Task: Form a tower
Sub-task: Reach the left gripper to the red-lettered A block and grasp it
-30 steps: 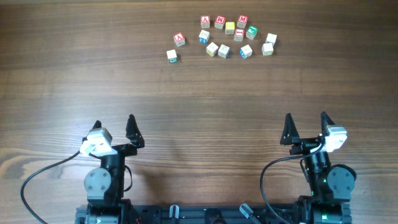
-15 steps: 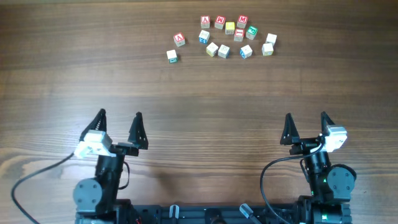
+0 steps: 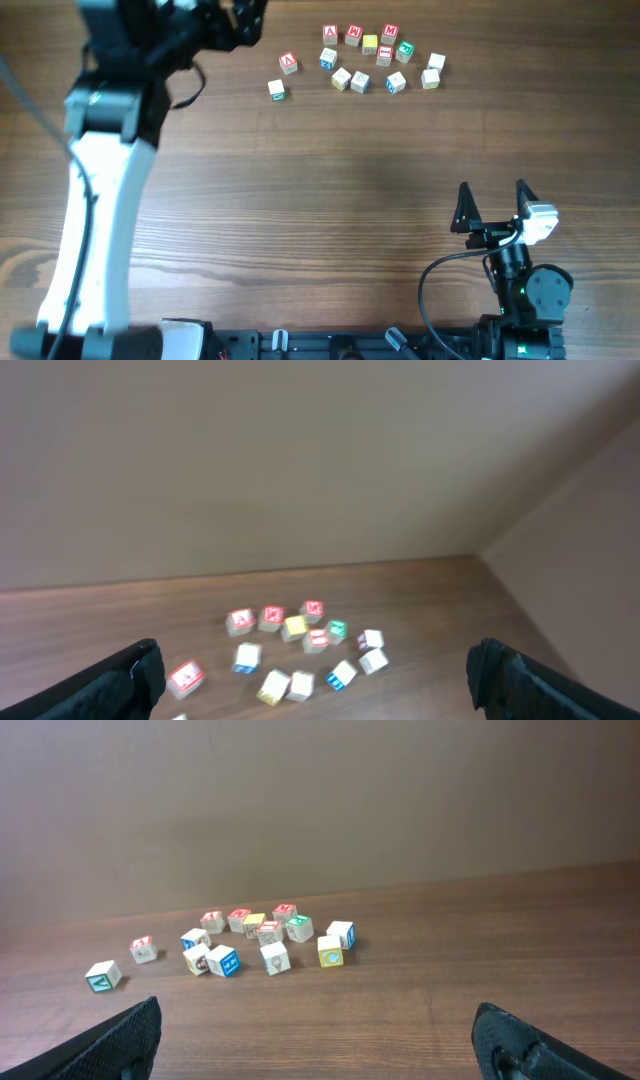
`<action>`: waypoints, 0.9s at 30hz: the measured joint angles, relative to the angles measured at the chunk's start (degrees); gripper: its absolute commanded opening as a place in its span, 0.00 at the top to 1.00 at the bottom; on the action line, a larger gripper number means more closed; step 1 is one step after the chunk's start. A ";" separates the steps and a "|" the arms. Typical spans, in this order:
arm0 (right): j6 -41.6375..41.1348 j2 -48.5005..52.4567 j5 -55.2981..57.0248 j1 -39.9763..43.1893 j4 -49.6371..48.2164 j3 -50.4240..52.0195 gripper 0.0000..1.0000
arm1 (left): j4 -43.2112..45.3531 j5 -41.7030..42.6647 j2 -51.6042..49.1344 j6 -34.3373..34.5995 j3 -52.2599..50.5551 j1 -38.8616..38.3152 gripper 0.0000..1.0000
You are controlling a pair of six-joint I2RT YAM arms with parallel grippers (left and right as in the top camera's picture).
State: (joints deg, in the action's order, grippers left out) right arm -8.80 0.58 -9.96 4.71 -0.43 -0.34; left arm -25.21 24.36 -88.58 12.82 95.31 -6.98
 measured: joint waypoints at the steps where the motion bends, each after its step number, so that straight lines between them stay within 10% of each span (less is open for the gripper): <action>1: 0.00 -0.02 0.00 0.00 0.02 0.00 0.00 | 1.79 0.90 -2.78 0.63 0.11 -0.94 0.00; 14: 0.00 0.00 0.00 0.00 0.00 0.00 0.00 | 17.27 -31.34 -36.00 8.98 0.24 -11.47 0.04; 27: 0.00 0.00 0.00 0.00 0.00 0.00 0.00 | 24.37 -35.71 -45.88 16.02 0.24 -9.88 0.27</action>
State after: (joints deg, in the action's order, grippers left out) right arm -8.80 0.58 -9.96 4.71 -0.43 -0.34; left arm -0.84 -11.35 -134.45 28.84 95.55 -16.86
